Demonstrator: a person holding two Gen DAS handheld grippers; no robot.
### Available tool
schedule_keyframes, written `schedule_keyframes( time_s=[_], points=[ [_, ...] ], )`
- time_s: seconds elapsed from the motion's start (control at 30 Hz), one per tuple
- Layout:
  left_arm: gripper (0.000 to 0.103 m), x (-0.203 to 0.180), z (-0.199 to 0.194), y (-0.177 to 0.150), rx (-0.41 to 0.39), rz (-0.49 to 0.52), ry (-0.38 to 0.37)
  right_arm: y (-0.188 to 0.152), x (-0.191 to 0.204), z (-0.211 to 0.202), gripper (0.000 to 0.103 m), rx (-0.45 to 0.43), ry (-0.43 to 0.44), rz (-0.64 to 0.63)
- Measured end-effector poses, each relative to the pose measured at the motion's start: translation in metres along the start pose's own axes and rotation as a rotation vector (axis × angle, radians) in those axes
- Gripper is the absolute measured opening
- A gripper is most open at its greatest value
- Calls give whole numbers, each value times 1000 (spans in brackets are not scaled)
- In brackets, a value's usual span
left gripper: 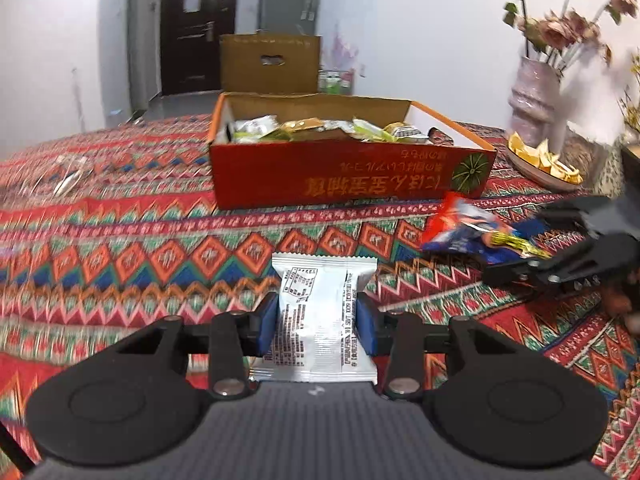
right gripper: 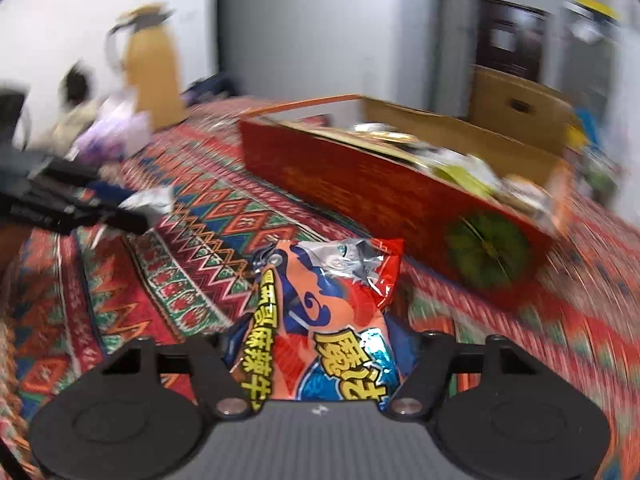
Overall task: Organize snacks
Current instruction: 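Grasp a white packet with the left tool while the right tool grasps the red-blue chip bag, then carry the white packet and chip bag into the box and open both tools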
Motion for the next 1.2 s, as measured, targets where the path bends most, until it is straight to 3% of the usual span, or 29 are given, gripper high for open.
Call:
schedule_keyframes(
  time_s=[0.13,0.4,0.5,0.73,0.97,1.2],
  points=[
    [41,-10,-21,-15,-16,-53,38,-26,31,-41,54,-42,-59,96],
    [41,-40,-82,-48,-60,-116,-23,-78,83,-107,54,-137,-143,256],
    [41,-52,-98,-61,-58,-109,-32,-93,101,-130,54,-166,-211,263],
    [41,-66,-128,-74,-97,-94,-36,-101,123,-163,54,-205,-230,247],
    [41,-69,-134,-56,-139,-79,-39,-87,113,-168,54,-257,-230,287],
    [41,-63,-109,14,-206,11,-22,-32,71,-154,54,-264,-261,309]
  ],
)
Point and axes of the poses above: each gripper's, at about its wrist camera, not at the fingertips, and z roughly the way its jaws point, x to its left, y to its top, the point moved 1 cm from there along z, roughly the way its jaws point, and after that the axes turned 4 degrees about x, right-handed, at the moved point
